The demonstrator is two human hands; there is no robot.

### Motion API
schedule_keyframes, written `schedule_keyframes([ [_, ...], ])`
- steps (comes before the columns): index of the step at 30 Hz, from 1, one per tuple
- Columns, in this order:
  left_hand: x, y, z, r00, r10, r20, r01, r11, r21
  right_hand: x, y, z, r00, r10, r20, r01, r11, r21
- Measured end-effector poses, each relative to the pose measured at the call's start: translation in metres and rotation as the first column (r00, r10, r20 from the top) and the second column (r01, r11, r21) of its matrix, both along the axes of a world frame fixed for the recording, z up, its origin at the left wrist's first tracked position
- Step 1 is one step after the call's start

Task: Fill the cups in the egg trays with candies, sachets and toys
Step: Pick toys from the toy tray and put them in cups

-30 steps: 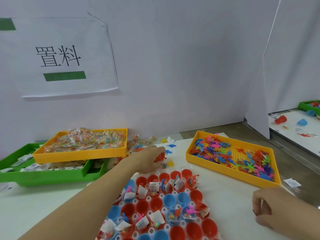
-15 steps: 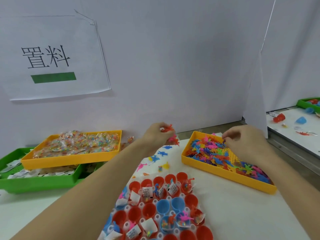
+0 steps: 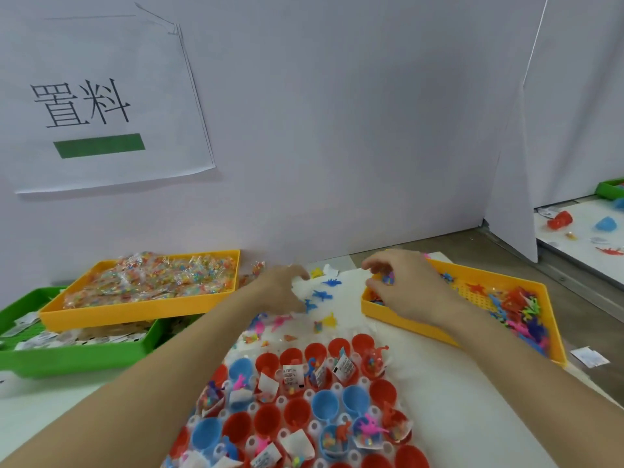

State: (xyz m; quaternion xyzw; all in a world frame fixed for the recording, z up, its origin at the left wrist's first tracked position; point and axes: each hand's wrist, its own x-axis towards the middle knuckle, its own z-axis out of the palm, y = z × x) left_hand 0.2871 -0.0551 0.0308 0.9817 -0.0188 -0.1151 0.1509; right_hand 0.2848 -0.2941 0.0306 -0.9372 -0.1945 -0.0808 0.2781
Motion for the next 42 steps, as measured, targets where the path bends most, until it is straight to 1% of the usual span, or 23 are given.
schedule_keyframes([
  [1, -0.004, 0.006, -0.004, 0.998, -0.028, -0.056, 0.030, 0.999, 0.040, 0.003, 0.012, 0.001, 0.998, 0.049, -0.037, -0.050, 0.998, -0.029],
  [2, -0.006, 0.008, -0.007, 0.997, -0.041, -0.071, 0.044, 0.998, 0.041, 0.006, 0.024, 0.002, 0.994, 0.082, -0.077, -0.088, 0.994, -0.072],
  [4, -0.008, 0.008, -0.013, 0.998, -0.063, -0.013, 0.063, 0.998, 0.006, 0.014, 0.048, 0.002, 0.984, 0.097, -0.146, -0.128, 0.967, -0.219],
  [6, -0.008, 0.005, -0.016, 0.993, -0.085, 0.078, 0.087, 0.996, -0.021, 0.022, 0.065, -0.001, 0.978, 0.087, -0.189, -0.159, 0.898, -0.410],
  [7, -0.008, 0.004, -0.017, 0.990, -0.091, 0.111, 0.095, 0.995, -0.027, 0.027, 0.071, -0.002, 0.974, 0.082, -0.212, -0.176, 0.866, -0.469],
  [8, -0.009, 0.003, -0.018, 0.987, -0.092, 0.131, 0.097, 0.995, -0.030, 0.030, 0.075, -0.003, 0.966, 0.078, -0.244, -0.193, 0.850, -0.490],
  [10, -0.009, 0.004, -0.019, 0.984, -0.088, 0.154, 0.096, 0.994, -0.047, 0.035, 0.080, -0.005, 0.951, 0.086, -0.296, -0.218, 0.868, -0.446],
  [13, -0.007, 0.005, -0.021, 0.985, -0.039, 0.170, 0.057, 0.993, -0.103, 0.039, 0.084, -0.009, 0.954, 0.101, -0.281, -0.212, 0.892, -0.399],
  [17, -0.004, 0.005, -0.017, 0.965, 0.086, 0.248, -0.041, 0.983, -0.182, 0.042, 0.085, -0.011, 0.966, 0.083, -0.245, -0.170, 0.916, -0.364],
  [21, -0.003, 0.005, -0.011, 0.919, 0.229, 0.320, -0.160, 0.960, -0.228, 0.038, 0.087, -0.009, 0.969, 0.077, -0.234, -0.166, 0.907, -0.388],
  [25, -0.006, -0.005, 0.000, 0.875, 0.374, 0.307, -0.234, 0.882, -0.409, 0.031, 0.085, -0.006, 0.967, 0.067, -0.246, -0.158, 0.916, -0.369],
  [29, -0.005, -0.033, 0.017, 0.845, 0.451, 0.289, -0.230, 0.793, -0.564, 0.028, 0.085, -0.004, 0.964, 0.072, -0.257, -0.169, 0.910, -0.380],
  [31, -0.004, -0.056, 0.029, 0.849, 0.449, 0.280, -0.193, 0.755, -0.627, 0.024, 0.087, -0.004, 0.966, 0.087, -0.242, -0.185, 0.887, -0.422],
  [32, -0.004, -0.068, 0.035, 0.858, 0.432, 0.280, -0.170, 0.751, -0.639, 0.019, 0.087, -0.003, 0.968, 0.102, -0.228, -0.200, 0.863, -0.463],
  [34, -0.002, -0.092, 0.045, 0.890, 0.359, 0.283, -0.107, 0.765, -0.635, 0.012, 0.083, -0.003, 0.973, 0.098, -0.210, -0.195, 0.839, -0.508],
  [35, -0.001, -0.103, 0.048, 0.908, 0.320, 0.271, -0.078, 0.764, -0.641, 0.008, 0.080, 0.000, 0.974, 0.089, -0.209, -0.184, 0.849, -0.495],
  [37, -0.001, -0.118, 0.053, 0.949, 0.233, 0.211, -0.031, 0.738, -0.674, 0.000, 0.074, 0.005, 0.974, 0.083, -0.212, -0.183, 0.838, -0.514],
  [38, -0.002, -0.123, 0.054, 0.960, 0.200, 0.197, -0.015, 0.737, -0.676, -0.006, 0.069, 0.008, 0.973, 0.113, -0.203, -0.207, 0.817, -0.537],
  [39, -0.003, -0.126, 0.055, 0.960, 0.185, 0.210, 0.001, 0.748, -0.664, -0.006, 0.063, 0.009, 0.973, 0.139, -0.183, -0.213, 0.843, -0.494],
  [40, -0.006, -0.126, 0.056, 0.949, 0.191, 0.252, 0.021, 0.758, -0.652, -0.004, 0.059, 0.009, 0.975, 0.142, -0.169, -0.198, 0.898, -0.392],
  [41, -0.009, -0.125, 0.058, 0.923, 0.209, 0.322, 0.050, 0.766, -0.641, -0.005, 0.056, 0.010, 0.978, 0.158, -0.136, -0.192, 0.938, -0.290],
  [42, -0.013, -0.121, 0.061, 0.895, 0.229, 0.382, 0.077, 0.765, -0.639, -0.003, 0.051, 0.010, 0.985, 0.135, -0.112, -0.155, 0.969, -0.195],
])
